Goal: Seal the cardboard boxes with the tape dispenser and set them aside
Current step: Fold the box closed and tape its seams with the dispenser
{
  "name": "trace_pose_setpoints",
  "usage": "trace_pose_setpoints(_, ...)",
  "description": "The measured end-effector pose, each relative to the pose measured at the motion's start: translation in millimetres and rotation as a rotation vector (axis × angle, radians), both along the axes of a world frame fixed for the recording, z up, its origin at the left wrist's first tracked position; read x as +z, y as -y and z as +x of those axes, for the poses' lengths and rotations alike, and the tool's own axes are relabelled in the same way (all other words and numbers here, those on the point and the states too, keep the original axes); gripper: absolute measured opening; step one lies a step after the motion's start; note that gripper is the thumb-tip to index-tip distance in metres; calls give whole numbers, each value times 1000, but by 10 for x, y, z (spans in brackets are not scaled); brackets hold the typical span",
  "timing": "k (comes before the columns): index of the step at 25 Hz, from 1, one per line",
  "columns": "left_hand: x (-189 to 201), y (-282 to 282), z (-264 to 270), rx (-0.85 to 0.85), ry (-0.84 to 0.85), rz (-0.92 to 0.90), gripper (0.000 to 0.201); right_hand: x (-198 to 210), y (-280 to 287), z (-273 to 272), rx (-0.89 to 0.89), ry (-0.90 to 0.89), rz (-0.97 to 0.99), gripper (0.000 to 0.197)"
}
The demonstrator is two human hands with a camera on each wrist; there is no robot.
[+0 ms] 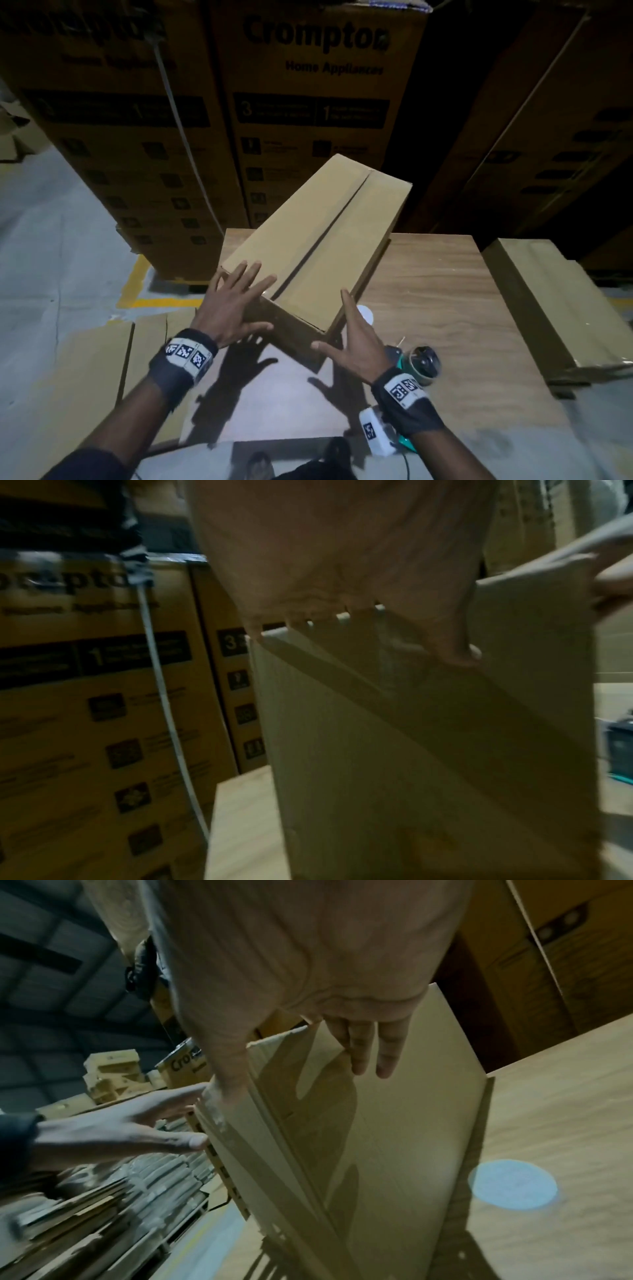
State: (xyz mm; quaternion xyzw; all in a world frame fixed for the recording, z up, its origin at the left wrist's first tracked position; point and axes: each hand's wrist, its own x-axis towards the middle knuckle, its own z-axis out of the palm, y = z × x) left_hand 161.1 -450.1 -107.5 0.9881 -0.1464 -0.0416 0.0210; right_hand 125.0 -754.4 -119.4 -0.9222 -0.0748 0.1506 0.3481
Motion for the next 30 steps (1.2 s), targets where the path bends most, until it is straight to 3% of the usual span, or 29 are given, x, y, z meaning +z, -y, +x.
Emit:
trace_pose_setpoints(4,-199,457,-213,97,137,-7,117,-26,107,91,-5,147,-196,104)
trace_pose_setpoints(8,-220,1052,-375,90,191,-29,117,-205,589,35,-271,313,-187,76)
trace_pose_setpoints(13,-261,1312,-390,124,229,-67,106,-895,1431,-443,-730,-26,-105,85)
trace_pose_setpoints(16,-324,1230,-382,84,251,-99,102,-1249,1583,-779,-844,-234,-118,85)
trace_pose_setpoints(20,-396,1009,-404,-10,301,-105,72,-1452,1479,-857,-864,-470,46,64)
trace_pose_setpoints(23,-405,704,-422,20,281,-107,66,-1467,1422,-807,-907,-454,220,50)
trace_pose_setpoints(25,-409,534,-468,42,268,-176,63,-1355,1436,-793,-932,-412,451,44)
trace_pose_setpoints(27,-371,460,-519,83,242,-317,61,-1105,1466,-770,-895,-359,592,37)
trace_pose_setpoints(30,-211,470,-596,157,190,-605,52,-590,1455,-752,-748,-110,562,38)
